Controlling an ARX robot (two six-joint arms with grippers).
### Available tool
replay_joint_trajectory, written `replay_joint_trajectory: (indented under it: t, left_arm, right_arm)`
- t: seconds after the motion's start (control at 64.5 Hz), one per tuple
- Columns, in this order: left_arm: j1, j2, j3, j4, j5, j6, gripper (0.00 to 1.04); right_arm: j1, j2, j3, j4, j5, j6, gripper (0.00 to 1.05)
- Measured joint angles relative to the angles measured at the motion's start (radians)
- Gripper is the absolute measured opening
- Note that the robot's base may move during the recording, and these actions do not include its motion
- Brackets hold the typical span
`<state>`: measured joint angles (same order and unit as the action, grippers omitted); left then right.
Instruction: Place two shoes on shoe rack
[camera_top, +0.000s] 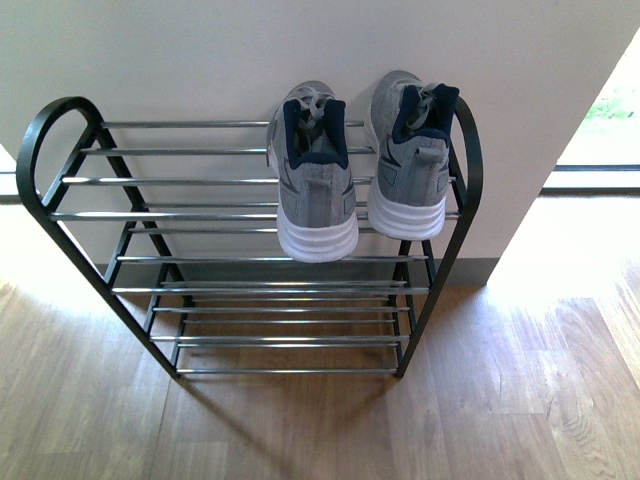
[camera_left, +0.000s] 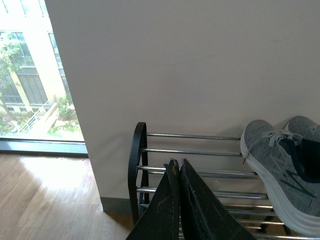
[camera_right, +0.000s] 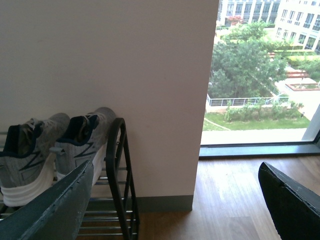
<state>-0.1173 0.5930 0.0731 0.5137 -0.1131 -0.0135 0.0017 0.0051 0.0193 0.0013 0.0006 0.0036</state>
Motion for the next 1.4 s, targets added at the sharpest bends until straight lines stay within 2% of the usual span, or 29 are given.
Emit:
replay_joint_trajectory:
  t: [0.062,0.109,0.171,0.295,0.605,1.023,1.147,1.396]
  left_arm:
    - [0.018,-0.032,-0.008,-0.022,0.026,0.002,0.01]
    - [0.082,-0.069,-0.018,-0.050,0.101,0.003,0.01]
    - [0.113,-0.111,-0.027,-0.080,0.103,0.003,0.01]
    - [0.113,-0.143,-0.059,-0.071,0.113,0.003,0.01]
    - [0.113,-0.298,-0.060,-0.217,0.113,0.003,0.01]
    - [0.113,-0.416,-0.060,-0.335,0.113,0.003,0.01]
    - [0.114,-0.563,-0.059,-0.505,0.115,0.004,0.01]
    - [0.116,-0.576,-0.059,-0.514,0.113,0.005,0.01]
  right_arm:
    - [0.000,0.000,0.000,0.000,0.000,0.000,0.96]
    - [0.000,0.000,0.000,0.000,-0.001,0.000,0.96]
    - [0.000,0.000,0.000,0.000,0.001,0.000,0.96]
    - [0.000,0.000,0.000,0.000,0.000,0.000,0.96]
    - [0.000,0.000,0.000,-0.002,0.000,0.000,0.96]
    - [0.000,0.000,0.000,-0.002,0.000,0.000,0.96]
    - [0.000,0.000,0.000,-0.002,0.003,0.000,0.96]
    - [0.000,-0.002,0.000,-0.002,0.002,0.000,0.96]
